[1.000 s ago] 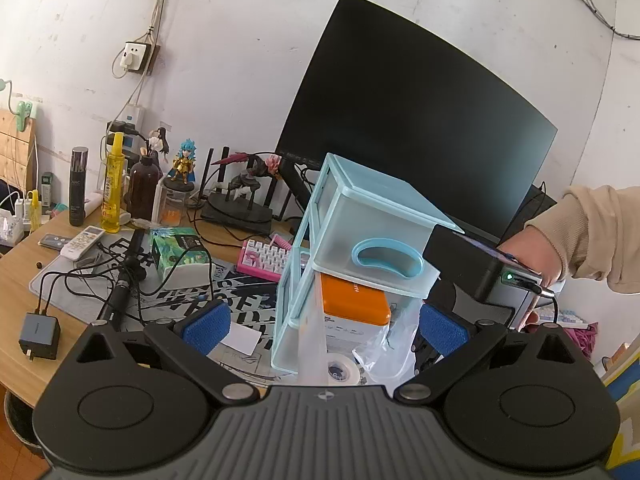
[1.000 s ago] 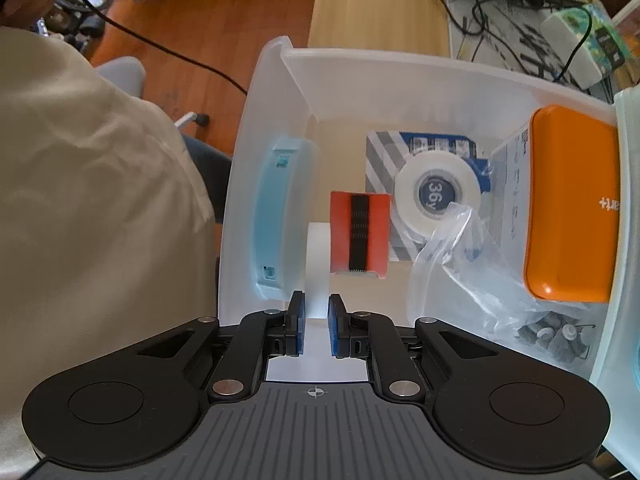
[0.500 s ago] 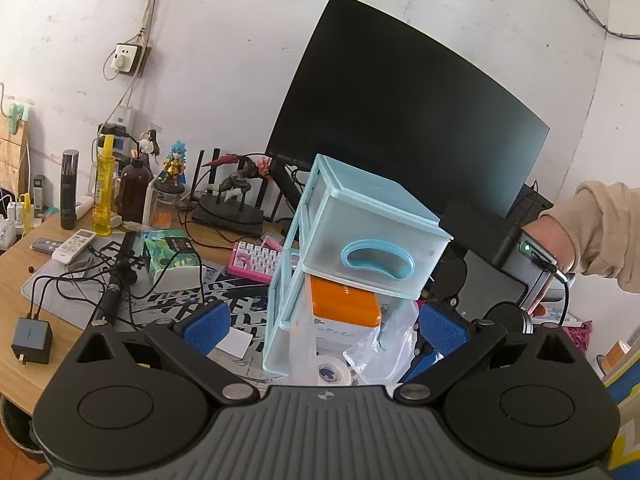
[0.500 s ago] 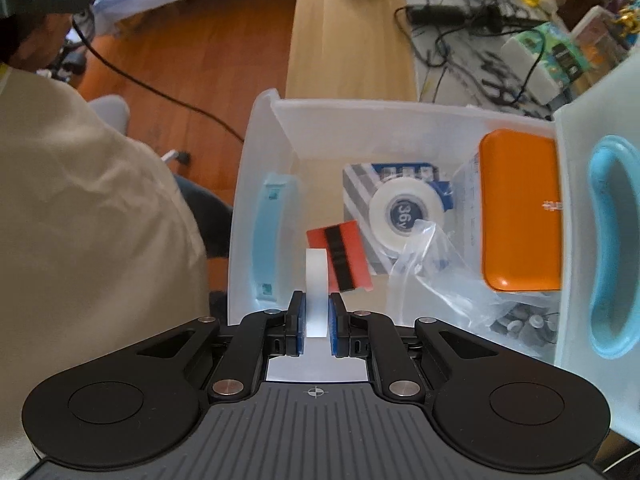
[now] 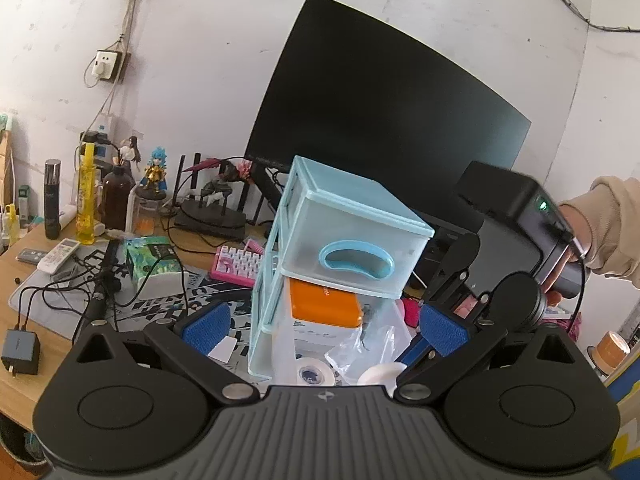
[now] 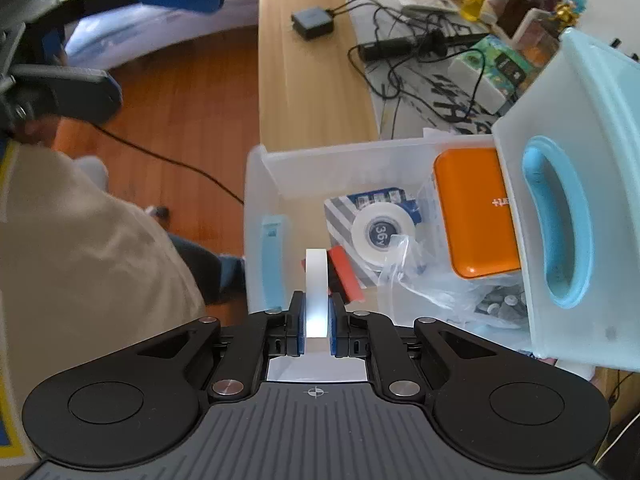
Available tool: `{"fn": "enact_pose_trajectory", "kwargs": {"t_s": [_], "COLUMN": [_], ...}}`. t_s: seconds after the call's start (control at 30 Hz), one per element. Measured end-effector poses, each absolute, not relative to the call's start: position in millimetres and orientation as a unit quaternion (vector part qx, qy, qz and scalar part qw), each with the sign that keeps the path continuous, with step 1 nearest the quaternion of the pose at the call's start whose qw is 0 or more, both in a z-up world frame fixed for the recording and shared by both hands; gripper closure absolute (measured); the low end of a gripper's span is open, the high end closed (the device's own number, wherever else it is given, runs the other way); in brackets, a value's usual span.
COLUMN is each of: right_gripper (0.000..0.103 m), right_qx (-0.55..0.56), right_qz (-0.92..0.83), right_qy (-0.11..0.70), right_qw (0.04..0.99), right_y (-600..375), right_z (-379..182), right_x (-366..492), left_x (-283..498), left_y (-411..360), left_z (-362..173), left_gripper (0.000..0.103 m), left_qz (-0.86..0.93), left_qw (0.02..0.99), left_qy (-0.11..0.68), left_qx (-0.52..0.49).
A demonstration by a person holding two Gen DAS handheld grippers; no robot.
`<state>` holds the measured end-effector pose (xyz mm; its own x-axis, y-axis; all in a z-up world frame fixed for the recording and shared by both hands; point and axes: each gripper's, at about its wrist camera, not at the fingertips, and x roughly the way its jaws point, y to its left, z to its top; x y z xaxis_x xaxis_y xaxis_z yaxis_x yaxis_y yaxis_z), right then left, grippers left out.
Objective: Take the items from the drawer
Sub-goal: 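Lift the tape roll out and carry it onto the pink mat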
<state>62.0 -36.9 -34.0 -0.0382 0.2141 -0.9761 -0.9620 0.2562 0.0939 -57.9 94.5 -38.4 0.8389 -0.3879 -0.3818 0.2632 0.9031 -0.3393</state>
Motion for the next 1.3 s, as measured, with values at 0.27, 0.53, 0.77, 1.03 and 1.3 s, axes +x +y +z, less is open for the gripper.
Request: {"fn": "enact_pose_trajectory", "kwargs": {"t_s": [0.27, 0.53, 0.77, 1.03, 1.3], "right_gripper": [0.091, 0.091, 0.091, 0.091, 0.091], "right_qx": [-0.299, -0.218, -0.148, -0.060, 0.011], "right_qz": [0.468, 0.360, 0.225, 0.143, 0.109], "right_qy": [0.503, 0.478, 0.498, 0.507, 0.514], "right_qw": [0.663, 0.771, 0.824, 0.848, 0.851], "right_y": [-68.4, -147.2, -214.4, -259.0, -276.4], "right_z": [7.0, 53.3, 23.6, -40.3, -100.4], "right_x": [60.4, 65.9, 77.7, 84.9, 86.6], "left_x": [-53.9, -44.2, -44.6, -45.9, -48.2], "left_y": [83.2, 64.0, 46.2, 29.0, 18.6], "left_z": [-32.8, -28.1, -25.1, -20.7, -16.7], "left_gripper": [0.000, 0.000, 0.000, 0.000, 0.000], "left_qz": [-0.199, -0.238, -0.269, -0.286, -0.285], "left_qw": [0.946, 0.940, 0.933, 0.929, 0.929], "left_qy": [0.224, 0.222, 0.222, 0.224, 0.227], "left_qx": [-0.122, -0.105, -0.091, -0.074, -0.063]}}
